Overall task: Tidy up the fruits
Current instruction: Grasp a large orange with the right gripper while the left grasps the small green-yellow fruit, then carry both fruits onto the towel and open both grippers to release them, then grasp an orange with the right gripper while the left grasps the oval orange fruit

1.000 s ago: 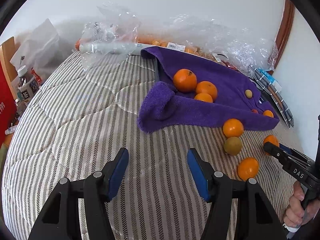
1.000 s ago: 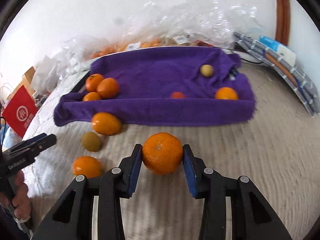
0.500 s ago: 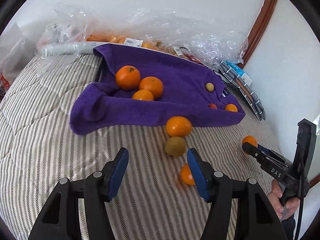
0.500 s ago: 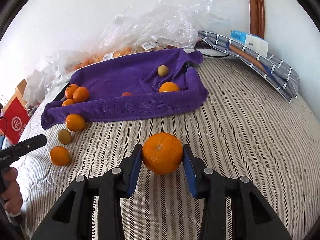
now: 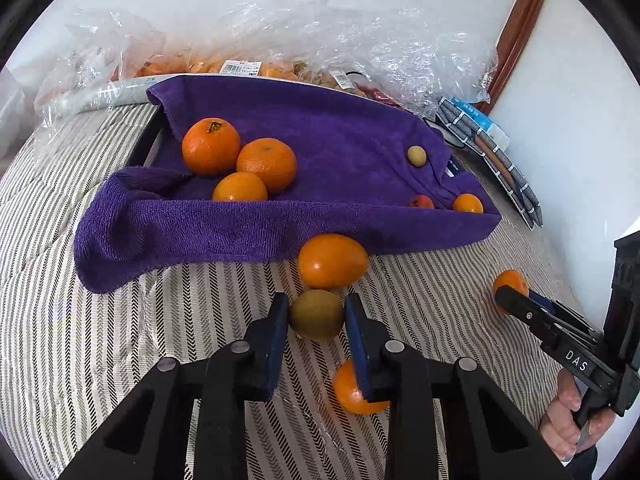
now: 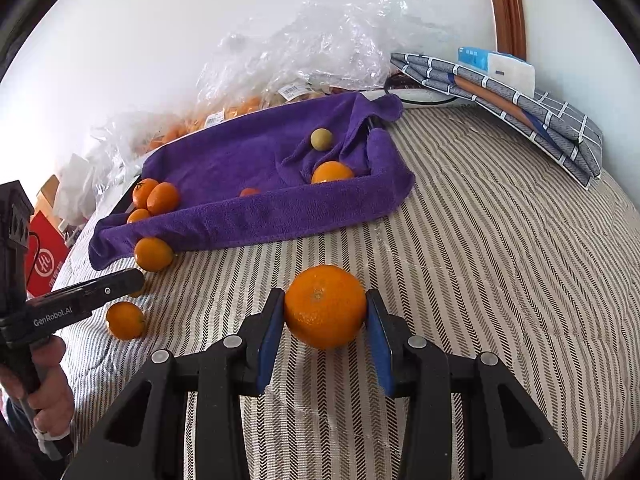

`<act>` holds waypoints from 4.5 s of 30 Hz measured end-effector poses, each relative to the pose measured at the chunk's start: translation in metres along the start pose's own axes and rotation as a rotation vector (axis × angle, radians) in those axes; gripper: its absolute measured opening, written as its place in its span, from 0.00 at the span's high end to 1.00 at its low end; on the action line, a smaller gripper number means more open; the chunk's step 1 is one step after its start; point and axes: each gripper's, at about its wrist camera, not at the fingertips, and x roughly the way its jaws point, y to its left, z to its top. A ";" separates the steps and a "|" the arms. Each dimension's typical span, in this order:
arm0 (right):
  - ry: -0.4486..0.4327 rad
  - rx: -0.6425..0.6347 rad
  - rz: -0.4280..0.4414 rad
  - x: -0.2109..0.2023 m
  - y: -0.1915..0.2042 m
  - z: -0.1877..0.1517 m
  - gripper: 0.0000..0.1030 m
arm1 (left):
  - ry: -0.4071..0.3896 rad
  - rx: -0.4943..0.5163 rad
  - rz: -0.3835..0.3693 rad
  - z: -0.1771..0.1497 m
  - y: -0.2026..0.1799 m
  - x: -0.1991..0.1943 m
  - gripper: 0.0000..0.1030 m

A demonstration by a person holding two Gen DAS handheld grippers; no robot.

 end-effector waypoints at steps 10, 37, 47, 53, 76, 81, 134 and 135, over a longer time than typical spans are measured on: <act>0.002 -0.015 0.017 0.001 0.001 -0.001 0.61 | -0.098 -0.087 0.062 -0.002 0.015 -0.013 0.74; -0.150 -0.097 0.049 0.003 0.016 0.092 0.61 | -0.200 -0.128 0.018 0.074 0.020 -0.018 0.74; -0.091 -0.064 0.065 0.056 -0.012 0.109 0.61 | -0.135 -0.103 -0.032 0.077 0.007 0.019 0.74; -0.037 -0.039 0.089 0.069 -0.013 0.107 0.61 | -0.102 -0.068 -0.032 0.072 0.002 0.031 0.73; -0.141 -0.131 -0.011 -0.001 0.044 0.065 0.55 | -0.201 -0.052 0.046 0.061 0.015 -0.008 0.63; -0.071 -0.166 0.052 -0.007 0.079 0.026 0.55 | -0.205 -0.097 0.079 0.037 0.045 -0.039 0.60; -0.041 -0.089 0.015 -0.023 0.017 -0.009 0.67 | -0.031 -0.028 0.108 0.020 -0.027 0.022 0.57; -0.042 -0.094 0.014 -0.022 0.019 -0.008 0.67 | -0.033 -0.037 0.107 0.020 -0.026 0.022 0.62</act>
